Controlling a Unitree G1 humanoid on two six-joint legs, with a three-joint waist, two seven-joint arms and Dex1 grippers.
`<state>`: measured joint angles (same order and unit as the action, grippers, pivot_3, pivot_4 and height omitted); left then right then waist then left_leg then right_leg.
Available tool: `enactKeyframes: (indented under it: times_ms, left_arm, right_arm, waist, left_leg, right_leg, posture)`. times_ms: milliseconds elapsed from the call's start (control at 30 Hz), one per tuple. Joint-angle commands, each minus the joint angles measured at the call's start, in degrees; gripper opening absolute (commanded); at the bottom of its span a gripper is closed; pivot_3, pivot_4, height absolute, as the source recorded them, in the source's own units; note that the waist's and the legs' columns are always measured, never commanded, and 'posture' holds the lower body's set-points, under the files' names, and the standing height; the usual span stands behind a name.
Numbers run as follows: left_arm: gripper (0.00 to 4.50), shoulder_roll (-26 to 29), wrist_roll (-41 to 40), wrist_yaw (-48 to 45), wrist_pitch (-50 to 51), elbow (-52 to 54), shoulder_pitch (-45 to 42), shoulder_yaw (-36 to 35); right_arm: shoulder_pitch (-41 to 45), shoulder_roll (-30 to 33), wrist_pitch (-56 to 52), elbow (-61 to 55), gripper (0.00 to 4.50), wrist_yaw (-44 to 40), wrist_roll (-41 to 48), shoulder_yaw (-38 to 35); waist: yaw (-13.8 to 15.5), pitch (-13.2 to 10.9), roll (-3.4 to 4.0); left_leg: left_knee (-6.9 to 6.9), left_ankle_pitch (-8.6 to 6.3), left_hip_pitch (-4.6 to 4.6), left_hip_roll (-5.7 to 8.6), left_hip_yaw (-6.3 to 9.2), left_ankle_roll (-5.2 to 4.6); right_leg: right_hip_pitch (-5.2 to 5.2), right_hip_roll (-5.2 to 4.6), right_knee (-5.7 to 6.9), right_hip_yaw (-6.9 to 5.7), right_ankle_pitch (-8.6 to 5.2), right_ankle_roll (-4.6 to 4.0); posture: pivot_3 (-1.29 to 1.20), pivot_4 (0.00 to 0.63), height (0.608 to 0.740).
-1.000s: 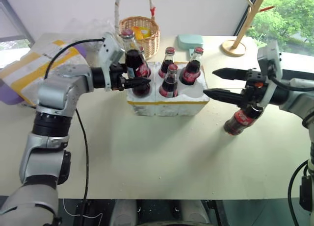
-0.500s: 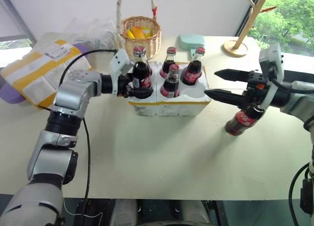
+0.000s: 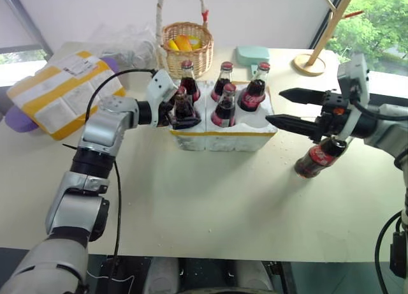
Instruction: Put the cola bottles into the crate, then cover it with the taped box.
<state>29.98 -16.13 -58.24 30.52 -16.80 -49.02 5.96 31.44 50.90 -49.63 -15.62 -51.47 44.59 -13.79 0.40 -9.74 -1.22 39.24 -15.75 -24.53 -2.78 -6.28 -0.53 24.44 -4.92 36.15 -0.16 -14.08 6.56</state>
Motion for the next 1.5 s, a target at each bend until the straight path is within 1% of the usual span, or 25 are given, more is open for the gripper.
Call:
enactKeyframes:
  times_ms: [33,167,267,333,400,467,533,600,667,767,800,900,1000,1067,1133,1200,1333,1500]
  left_arm:
    - [4.46,3.83,-6.49,-2.54,6.40,8.17,1.93,-5.56]
    - [4.46,11.78,-17.47,-6.32,17.20,20.45,5.42,-13.21]
    - [4.46,18.25,-25.69,-9.25,24.07,27.39,8.02,-18.44]
    - [4.46,21.86,-28.80,-11.34,26.00,30.79,10.33,-19.88]
    - [4.46,24.14,-29.48,-12.48,25.54,33.08,12.61,-19.41]
    - [4.46,24.52,-28.78,-11.86,24.35,33.48,13.75,-17.76]
    - [4.46,23.80,-27.56,-11.14,23.30,32.57,14.05,-15.64]
    - [4.46,23.13,-26.18,-10.88,21.45,31.82,13.93,-13.52]
    - [4.46,21.78,-25.72,-10.04,20.39,30.51,12.70,-12.42]
    - [4.46,20.09,-25.33,-9.02,20.13,27.90,10.28,-11.25]
    - [4.46,19.72,-24.92,-8.93,19.74,27.35,9.86,-10.77]
    - [4.46,18.70,-23.12,-8.41,17.35,26.75,9.88,-9.48]
    - [4.46,18.15,-22.68,-8.13,16.58,26.71,10.28,-9.13]
    - [4.46,18.06,-22.87,-8.16,16.64,27.05,10.54,-9.08]
    - [4.46,18.06,-23.12,-8.33,16.80,27.68,10.78,-8.89]
    - [4.46,18.14,-23.47,-8.60,16.97,28.42,11.11,-8.76]
    - [4.46,18.63,-23.37,-9.53,16.44,30.31,11.93,-8.06]
    - [4.46,18.71,-23.14,-9.19,16.34,31.38,12.37,-7.94]
  right_arm:
    - [0.42,1.62,0.82,-1.15,4.50,-0.03,0.15,-1.99]
    - [0.15,2.98,0.45,-0.99,4.50,-0.26,0.99,-4.11]
    - [0.19,3.92,-0.65,-0.37,4.50,0.23,3.12,-7.77]
    - [0.22,4.50,-1.60,0.22,4.50,1.17,4.57,-11.01]
    - [-0.13,4.94,-2.70,0.80,4.50,2.83,5.89,-14.64]
    - [-0.81,5.04,-3.68,1.15,4.50,4.89,6.86,-17.90]
    - [-3.26,5.28,-4.65,0.53,4.50,6.76,6.96,-21.27]
    - [-9.63,5.72,-4.88,-2.13,4.50,6.79,5.78,-25.66]
    - [-16.58,4.85,-5.25,-5.23,4.50,6.37,6.48,-31.99]
    - [-23.16,2.01,-7.88,-8.40,4.50,7.59,12.70,-42.84]
    - [-25.92,1.10,-7.88,-9.74,4.50,7.32,13.08,-45.38]
    - [-35.77,-2.90,-5.47,-13.89,4.50,7.35,10.76,-49.83]
    - [-43.34,-8.18,-3.43,-16.34,4.50,7.31,12.47,-52.80]
    - [-47.60,-11.06,-1.35,-17.91,4.50,6.60,12.33,-52.35]
    - [-51.41,-13.31,0.79,-19.59,4.50,6.23,10.58,-49.48]
    - [-53.38,-14.59,2.83,-20.42,4.50,6.87,9.08,-46.61]
    - [-51.72,-16.94,8.04,-17.64,4.50,11.42,1.62,-35.71]
    - [-50.38,-19.01,14.20,-13.36,4.50,11.92,-3.59,-27.75]
  waist:
    - [-0.25,0.00,0.00]
    - [-1.01,-0.01,0.00]
    - [-1.06,-0.01,0.00]
    - [-0.96,0.00,0.03]
    - [-0.85,0.01,0.03]
    - [-0.67,0.01,0.03]
    - [-0.52,0.01,0.02]
    - [-0.09,0.01,0.01]
    - [0.43,0.01,0.02]
    - [0.37,0.01,0.03]
    - [0.39,0.01,0.02]
    - [0.32,0.05,-0.02]
    - [0.15,0.05,-0.02]
    - [-0.03,0.09,0.06]
    - [-0.10,0.10,0.07]
    - [-0.19,0.10,0.08]
    - [-0.35,0.10,0.07]
    - [-0.01,0.11,0.10]
  left_leg:
    - [-0.01,0.00,0.00,-0.01,0.00,0.00]
    - [-0.03,0.01,-0.01,-0.07,0.09,0.01]
    - [-0.03,0.01,-0.01,-0.07,0.10,0.02]
    - [-0.03,0.01,0.03,-0.05,0.09,0.02]
    - [-0.03,0.01,0.05,-0.04,0.09,0.02]
    - [-0.03,0.01,0.06,-0.01,0.08,0.02]
    - [-0.03,0.01,0.06,0.00,0.06,0.02]
    - [-0.04,0.01,0.06,0.02,0.05,0.02]
    - [-0.05,0.01,0.05,0.02,-0.02,0.02]
    - [-0.04,0.01,0.05,0.02,-0.03,0.02]
    - [-0.04,0.01,0.04,0.02,0.00,0.02]
    - [-0.05,0.01,0.12,0.02,0.04,0.02]
    - [-0.05,0.01,0.14,-0.01,0.08,0.02]
    - [-0.05,0.01,0.14,-0.01,0.12,0.02]
    - [-0.05,0.01,0.17,-0.02,0.14,0.02]
    - [-0.06,0.01,0.18,-0.04,0.19,0.02]
    - [-0.04,0.01,0.18,-0.03,0.19,0.02]
    - [-0.05,0.01,0.17,-0.03,0.19,0.02]
  right_leg:
    - [0.01,0.01,0.01,0.00,0.00,0.00]
    - [0.04,0.07,0.03,0.00,-0.01,0.00]
    - [0.01,0.04,0.01,0.00,-0.01,0.00]
    - [-0.03,0.00,0.00,0.00,-0.01,0.00]
    - [-0.05,-0.01,0.00,0.00,-0.01,0.00]
    - [-0.08,-0.03,0.00,0.00,-0.02,-0.01]
    - [-0.09,-0.02,-0.01,0.00,-0.02,-0.02]
    - [-0.11,-0.02,-0.03,0.00,-0.02,-0.02]
    - [-0.10,0.00,-0.05,0.00,-0.02,-0.02]
    - [-0.09,0.01,-0.03,-0.01,-0.02,0.00]
    - [-0.09,0.01,-0.03,-0.01,-0.01,0.00]
    - [-0.20,0.06,-0.06,-0.01,-0.01,0.00]
    - [-0.23,0.09,-0.07,0.00,-0.02,-0.01]
    - [-0.20,0.08,-0.05,0.03,-0.02,-0.01]
    - [-0.21,0.09,-0.04,0.04,-0.02,-0.01]
    - [-0.21,0.13,-0.03,0.03,-0.02,-0.02]
    - [-0.23,0.12,-0.04,0.05,-0.12,-0.21]
    - [-0.19,0.15,-0.02,0.04,-0.13,-0.21]
  posture:
    - [0.00,0.150,0.740]
    - [0.00,0.150,0.740]
    - [0.00,0.150,0.740]
    - [0.00,0.150,0.740]
    - [0.00,0.150,0.740]
    - [0.00,0.150,0.740]
    - [0.00,0.150,0.740]
    - [0.00,0.150,0.740]
    - [0.00,0.150,0.740]
    - [0.00,0.150,0.740]
    - [0.00,0.150,0.740]
    - [0.00,0.150,0.740]
    - [0.00,0.150,0.740]
    - [0.00,0.150,0.740]
    - [0.00,0.150,0.740]
    - [0.00,0.150,0.740]
    - [0.00,0.150,0.740]
    - [0.00,0.150,0.740]
